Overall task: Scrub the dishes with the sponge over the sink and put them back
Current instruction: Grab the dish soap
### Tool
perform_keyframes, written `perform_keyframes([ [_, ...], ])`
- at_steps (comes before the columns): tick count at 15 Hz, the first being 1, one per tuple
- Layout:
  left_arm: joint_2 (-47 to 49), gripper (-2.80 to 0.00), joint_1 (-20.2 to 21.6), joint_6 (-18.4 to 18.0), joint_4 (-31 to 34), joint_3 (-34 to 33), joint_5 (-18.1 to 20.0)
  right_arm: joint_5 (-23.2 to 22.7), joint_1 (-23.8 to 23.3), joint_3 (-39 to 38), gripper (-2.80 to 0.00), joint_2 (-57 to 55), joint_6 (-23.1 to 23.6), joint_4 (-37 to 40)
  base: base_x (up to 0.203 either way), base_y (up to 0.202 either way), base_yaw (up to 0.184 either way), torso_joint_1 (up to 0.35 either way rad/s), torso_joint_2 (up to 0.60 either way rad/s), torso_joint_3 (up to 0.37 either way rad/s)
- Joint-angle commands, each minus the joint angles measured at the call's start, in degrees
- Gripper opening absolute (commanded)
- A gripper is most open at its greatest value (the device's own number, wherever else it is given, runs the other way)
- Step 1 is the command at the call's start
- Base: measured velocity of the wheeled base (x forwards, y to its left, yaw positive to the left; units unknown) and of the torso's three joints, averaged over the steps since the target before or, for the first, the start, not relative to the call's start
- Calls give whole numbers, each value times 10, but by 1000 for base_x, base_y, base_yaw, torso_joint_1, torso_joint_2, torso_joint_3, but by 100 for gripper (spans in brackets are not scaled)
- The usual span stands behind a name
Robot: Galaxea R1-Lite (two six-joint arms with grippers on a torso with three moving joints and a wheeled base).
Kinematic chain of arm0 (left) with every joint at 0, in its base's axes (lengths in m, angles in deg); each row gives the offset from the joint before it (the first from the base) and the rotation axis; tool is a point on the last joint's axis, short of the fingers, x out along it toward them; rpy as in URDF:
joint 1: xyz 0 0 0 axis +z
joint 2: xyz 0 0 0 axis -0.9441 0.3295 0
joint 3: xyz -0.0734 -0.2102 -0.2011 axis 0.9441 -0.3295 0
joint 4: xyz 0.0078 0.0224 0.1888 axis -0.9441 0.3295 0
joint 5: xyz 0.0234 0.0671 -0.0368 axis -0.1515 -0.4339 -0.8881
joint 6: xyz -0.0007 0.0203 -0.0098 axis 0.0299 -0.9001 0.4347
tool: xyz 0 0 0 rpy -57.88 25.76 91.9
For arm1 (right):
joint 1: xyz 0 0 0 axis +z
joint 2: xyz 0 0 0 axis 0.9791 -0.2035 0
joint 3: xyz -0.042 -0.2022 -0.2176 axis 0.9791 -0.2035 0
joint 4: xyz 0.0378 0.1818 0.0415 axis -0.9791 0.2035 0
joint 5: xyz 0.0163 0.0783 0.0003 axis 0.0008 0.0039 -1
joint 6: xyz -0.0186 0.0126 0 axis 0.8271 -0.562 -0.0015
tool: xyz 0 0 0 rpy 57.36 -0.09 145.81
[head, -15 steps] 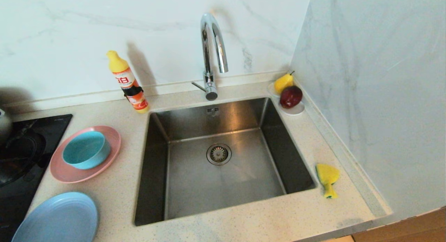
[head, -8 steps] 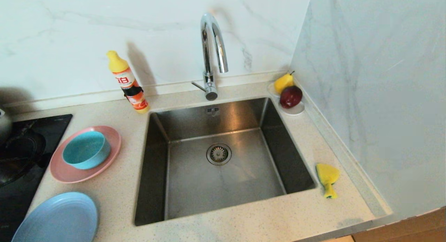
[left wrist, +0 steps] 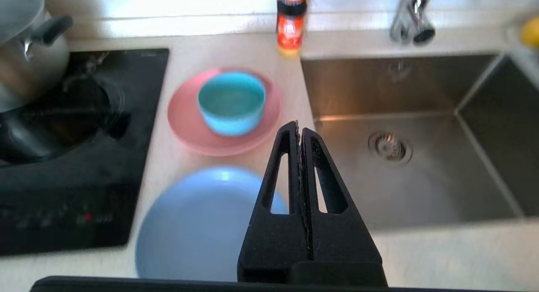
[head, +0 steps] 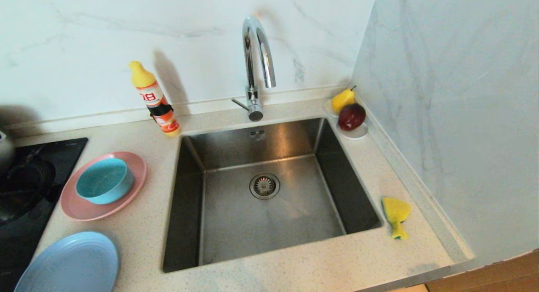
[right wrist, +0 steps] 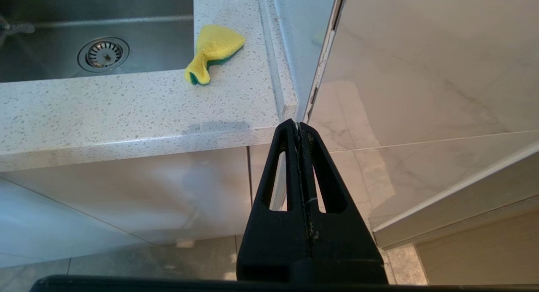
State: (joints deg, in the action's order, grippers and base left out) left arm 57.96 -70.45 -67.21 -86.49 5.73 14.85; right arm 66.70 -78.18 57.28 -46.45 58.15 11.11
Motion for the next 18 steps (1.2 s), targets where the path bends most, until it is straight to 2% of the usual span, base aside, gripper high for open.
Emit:
perform_keyframes([
  [1,156,-280,0,12,-3,83,-4,0,0,0,-280,0,0,0,0,0,0,0,0,0],
  [5,360,-280,0,59,-24,182,-23,0,0,0,-280,0,0,0,0,0,0,0,0,0],
  [8,513,-280,0,85,-104,201,-46,0,0,0,-280,0,0,0,0,0,0,0,0,0],
  [12,666,-280,0,94,-230,222,-75,0,0,0,-280,0,0,0,0,0,0,0,0,0],
  [17,755,-280,0,86,-336,229,-81,0,0,0,-280,0,0,0,0,0,0,0,0,0],
  [18,770,-208,0,84,-354,223,-80,0,0,0,-280,0,0,0,0,0,0,0,0,0],
])
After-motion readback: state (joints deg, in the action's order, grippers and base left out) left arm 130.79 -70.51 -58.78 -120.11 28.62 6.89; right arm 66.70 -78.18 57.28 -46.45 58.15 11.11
